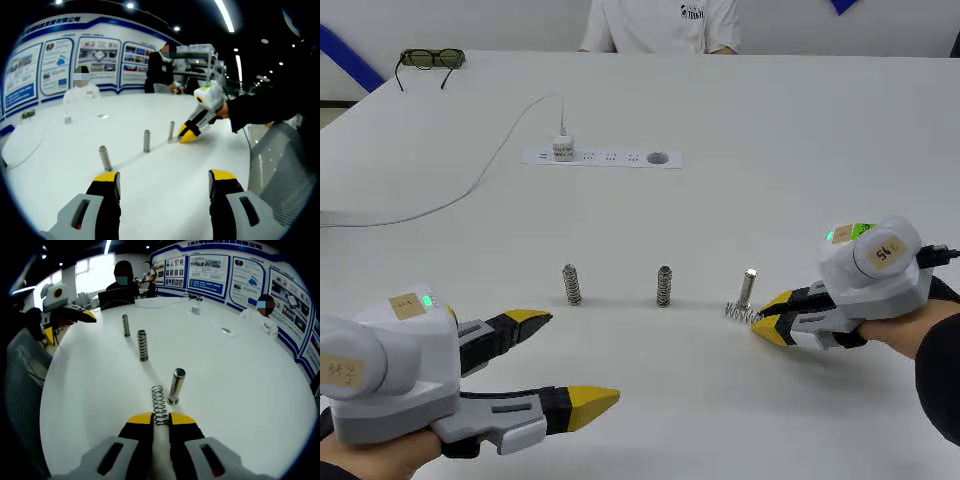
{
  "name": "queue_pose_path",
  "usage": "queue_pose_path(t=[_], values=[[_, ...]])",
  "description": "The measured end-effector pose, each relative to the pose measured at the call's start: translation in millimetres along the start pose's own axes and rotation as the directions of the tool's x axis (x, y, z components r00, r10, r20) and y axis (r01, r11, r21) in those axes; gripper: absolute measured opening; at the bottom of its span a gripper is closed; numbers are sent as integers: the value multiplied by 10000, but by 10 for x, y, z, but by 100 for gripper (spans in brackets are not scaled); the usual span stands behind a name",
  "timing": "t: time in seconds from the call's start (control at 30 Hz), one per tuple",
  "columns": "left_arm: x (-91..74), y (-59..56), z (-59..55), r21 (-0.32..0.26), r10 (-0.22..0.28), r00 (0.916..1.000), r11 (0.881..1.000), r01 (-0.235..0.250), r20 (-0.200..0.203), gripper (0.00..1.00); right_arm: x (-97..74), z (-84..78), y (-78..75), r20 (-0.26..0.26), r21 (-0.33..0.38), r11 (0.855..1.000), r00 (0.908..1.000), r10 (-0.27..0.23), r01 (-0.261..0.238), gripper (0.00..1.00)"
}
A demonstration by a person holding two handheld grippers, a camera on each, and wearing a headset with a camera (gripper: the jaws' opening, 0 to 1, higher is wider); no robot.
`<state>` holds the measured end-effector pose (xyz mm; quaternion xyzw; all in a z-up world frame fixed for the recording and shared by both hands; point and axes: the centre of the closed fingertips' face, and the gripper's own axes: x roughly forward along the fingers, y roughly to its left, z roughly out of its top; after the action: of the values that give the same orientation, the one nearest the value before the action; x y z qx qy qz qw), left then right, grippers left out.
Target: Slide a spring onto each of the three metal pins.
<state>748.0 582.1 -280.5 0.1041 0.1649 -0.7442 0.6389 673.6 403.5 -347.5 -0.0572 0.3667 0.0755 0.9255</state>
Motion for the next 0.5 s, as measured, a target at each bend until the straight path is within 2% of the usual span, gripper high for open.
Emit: queue_pose_path(t=[0.17,0.5], values=[[-1,-2,4,23,-29,10000,10000,29,1,73,4,9,61,-37,141,9998,9999,142,-141,12],[26,-61,5,150,-253,9997,9996,254,-52,70,-31,90,245,-68,-44,9984,9984,568,-568,12]])
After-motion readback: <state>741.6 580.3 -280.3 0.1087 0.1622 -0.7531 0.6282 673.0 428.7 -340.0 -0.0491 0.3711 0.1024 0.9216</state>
